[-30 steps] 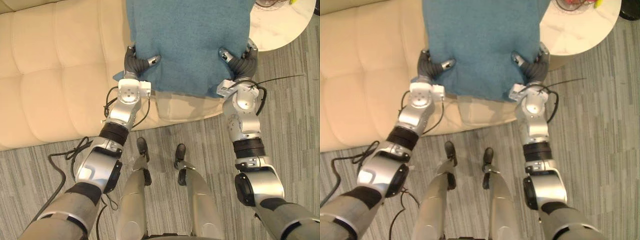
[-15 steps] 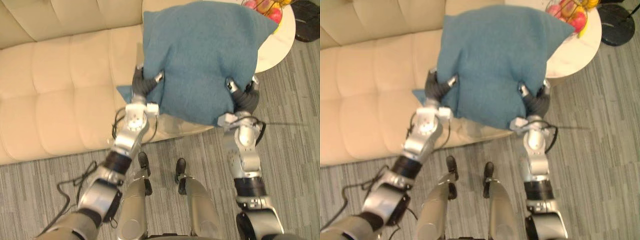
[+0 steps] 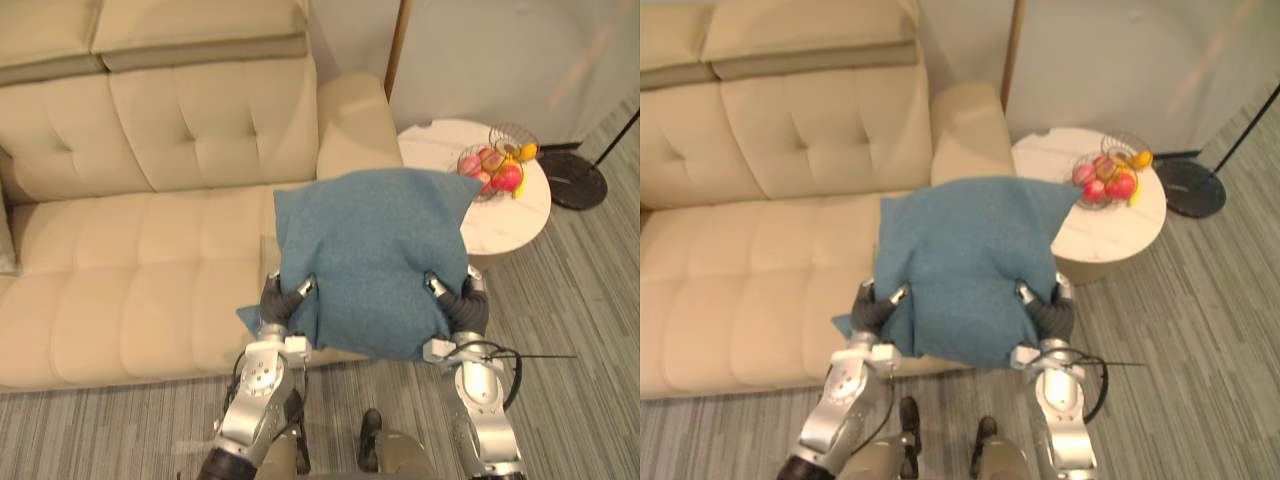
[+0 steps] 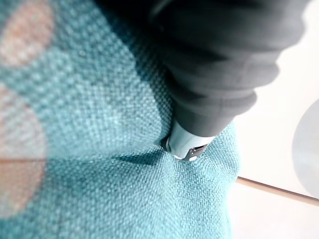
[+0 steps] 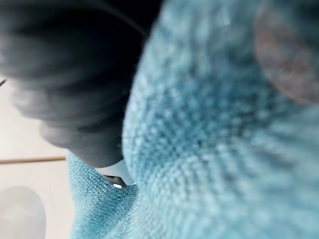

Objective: Pick up cushions and gather them together orderly.

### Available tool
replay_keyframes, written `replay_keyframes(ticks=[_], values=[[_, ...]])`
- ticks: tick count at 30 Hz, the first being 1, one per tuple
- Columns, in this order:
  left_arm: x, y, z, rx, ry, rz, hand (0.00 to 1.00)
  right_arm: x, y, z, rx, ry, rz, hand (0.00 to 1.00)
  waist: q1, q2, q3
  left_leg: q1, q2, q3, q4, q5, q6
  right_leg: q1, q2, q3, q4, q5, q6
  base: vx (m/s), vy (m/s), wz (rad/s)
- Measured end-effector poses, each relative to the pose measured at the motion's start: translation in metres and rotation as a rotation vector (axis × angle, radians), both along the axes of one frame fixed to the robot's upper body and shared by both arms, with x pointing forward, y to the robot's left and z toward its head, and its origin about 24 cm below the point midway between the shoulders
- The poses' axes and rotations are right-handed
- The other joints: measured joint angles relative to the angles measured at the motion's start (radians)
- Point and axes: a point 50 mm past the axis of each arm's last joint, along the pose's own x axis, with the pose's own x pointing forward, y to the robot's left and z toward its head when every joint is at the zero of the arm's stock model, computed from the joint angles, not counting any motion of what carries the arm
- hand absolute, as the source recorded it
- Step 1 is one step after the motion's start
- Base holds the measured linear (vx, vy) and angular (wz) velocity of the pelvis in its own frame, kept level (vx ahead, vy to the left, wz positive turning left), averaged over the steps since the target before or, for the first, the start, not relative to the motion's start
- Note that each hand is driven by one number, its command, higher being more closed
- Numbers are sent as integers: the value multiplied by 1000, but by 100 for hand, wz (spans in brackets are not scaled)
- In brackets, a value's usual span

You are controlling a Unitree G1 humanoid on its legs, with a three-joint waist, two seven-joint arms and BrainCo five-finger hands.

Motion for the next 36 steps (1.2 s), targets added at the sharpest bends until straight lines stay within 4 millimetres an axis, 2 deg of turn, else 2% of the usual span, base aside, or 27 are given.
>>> replay_keyframes(ticks=[3,5,8,10,11,12,14,15,16,17,18,19,20,21,22,23,24,25,26,27,28,30,31,32,33,34,36], values=[[-10,2,-9,3,38,-6,100,-4,0,-11,-36,47,6,100,-1,2,-11,23,-8,-25,26,-19,10,53,-6,-20,-12,-3,5,35,7,22],[-14,0,-13,2,56,-17,100,-6,-5,-20,-62,87,7,100,-3,11,-16,-56,4,-69,203,-94,5,87,-3,-68,-19,-7,10,-38,20,52],[-15,-2,-13,3,58,-24,100,-6,-8,-22,-76,99,1,100,0,23,-23,-127,19,-72,298,-116,-11,88,3,-114,-15,-8,10,-89,38,62],[-16,-2,-14,11,59,-35,100,-6,-9,-22,-74,99,-14,100,1,21,-21,-152,63,1,327,-190,-13,108,-16,-176,-35,1,3,-108,99,64],[-16,-3,-15,16,64,-45,100,-4,-10,-20,-76,92,-23,100,4,20,-22,-180,136,51,402,-213,27,116,-34,-200,-38,5,9,-86,160,45],[-16,-3,-15,17,66,-45,100,-4,-10,-20,-76,89,-28,100,4,19,-25,-181,151,52,396,-211,25,115,-42,-201,-38,7,13,-57,221,37],[-16,-3,-15,14,65,-45,100,0,-11,-16,-81,72,-35,100,0,18,-34,-178,192,29,327,-193,-4,101,-78,-200,-47,23,39,19,273,13],[-16,-5,-14,7,62,-46,100,2,-12,-14,-90,63,-42,100,-4,34,-45,-171,211,-12,264,-163,-44,86,-99,-186,-57,43,71,71,412,-5],[-16,-7,-14,-1,58,-49,100,6,-14,-15,-104,66,-45,100,-6,55,-58,-158,229,-19,219,-117,-107,75,-119,-169,-69,58,101,88,435,-1],[-15,-8,-13,1,57,-55,100,7,-16,-16,-106,72,-50,100,-10,59,-60,-156,229,-3,217,-86,-133,80,-128,-169,-75,64,115,116,452,-4],[-13,-7,-13,19,51,-67,100,9,-15,-22,-96,99,-63,100,-10,38,-60,-156,179,17,243,-63,-106,97,-173,-153,-103,90,144,133,449,13],[-12,-5,-13,32,47,-70,100,8,-14,-24,-84,109,-65,100,-15,12,-66,-178,144,23,284,-92,-84,108,-205,-148,-137,114,143,153,533,19],[-9,-3,-12,38,39,-74,100,10,-11,-22,-68,100,-70,100,-16,-1,-66,-231,117,23,386,-157,-53,110,-240,-141,-145,148,159,121,450,22],[-9,-3,-12,38,42,-75,100,10,-11,-22,-68,100,-71,100,-15,-1,-66,-244,111,23,418,-180,-45,109,-251,-132,-140,156,168,115,458,9],[-9,-3,-14,36,52,-75,100,10,-12,-23,-71,108,-71,100,-10,-1,-66,-255,92,40,482,-240,-20,93,-286,-102,-96,172,166,122,474,-19],[-9,-3,-17,40,63,-74,100,10,-12,-23,-85,116,-66,100,-3,3,-66,-238,71,70,487,-271,4,30,-328,-71,13,206,113,130,483,-25],[-9,-3,-17,41,64,-74,100,10,-12,-23,-89,117,-65,100,-3,5,-64,-229,64,78,480,-274,11,7,-339,-66,47,221,76,138,477,-36],[-9,-2,-18,46,67,-74,100,10,-12,-24,-101,121,-64,100,-2,13,-59,-191,46,97,436,-268,44,-71,-360,-53,190,209,-53,116,359,-17],[-9,-1,-18,51,67,-75,100,10,-11,-25,-93,124,-64,100,-8,16,-57,-171,37,97,414,-264,51,-101,-344,-31,263,162,-42,154,383,-4],[-10,0,-19,58,68,-80,100,10,-11,-27,-85,133,-66,100,-18,18,-56,-136,24,94,372,-256,65,-122,-290,6,342,92,4,202,331,18],[-10,1,-19,61,66,-90,100,10,-11,-28,-82,136,-65,100,-22,17,-56,-90,6,95,321,-243,80,-134,-189,52,378,11,47,208,290,21],[-10,0,-19,60,62,-102,100,10,-13,-27,-84,132,-64,100,-22,16,-57,-35,-19,101,261,-229,89,-132,-65,74,342,-60,65,207,179,8],[-9,1,-18,59,57,-105,100,12,-13,-26,-88,125,-60,100,-20,14,-58,-3,-44,107,219,-217,91,-131,2,63,270,-75,53,204,121,1],[-9,1,-18,59,54,-108,100,13,-13,-24,-93,119,-59,100,-25,14,-58,9,-61,106,205,-212,91,-131,31,62,215,-70,45,207,95,10],[-7,0,-16,57,47,-112,100,14,-15,-23,-105,112,-61,100,-28,15,-57,9,-79,100,207,-212,91,-132,56,69,142,-56,-14,219,71,23],[-8,-3,-17,50,51,-119,100,14,-18,-24,-116,122,-61,100,-30,32,-57,9,-84,81,216,-212,91,-108,69,102,110,-28,-48,266,67,22],[-9,-3,-19,51,59,-124,100,13,-18,-27,-114,136,-62,100,-24,34,-57,18,-88,46,224,-212,91,-68,68,97,75,-20,-49,190,24,14]])
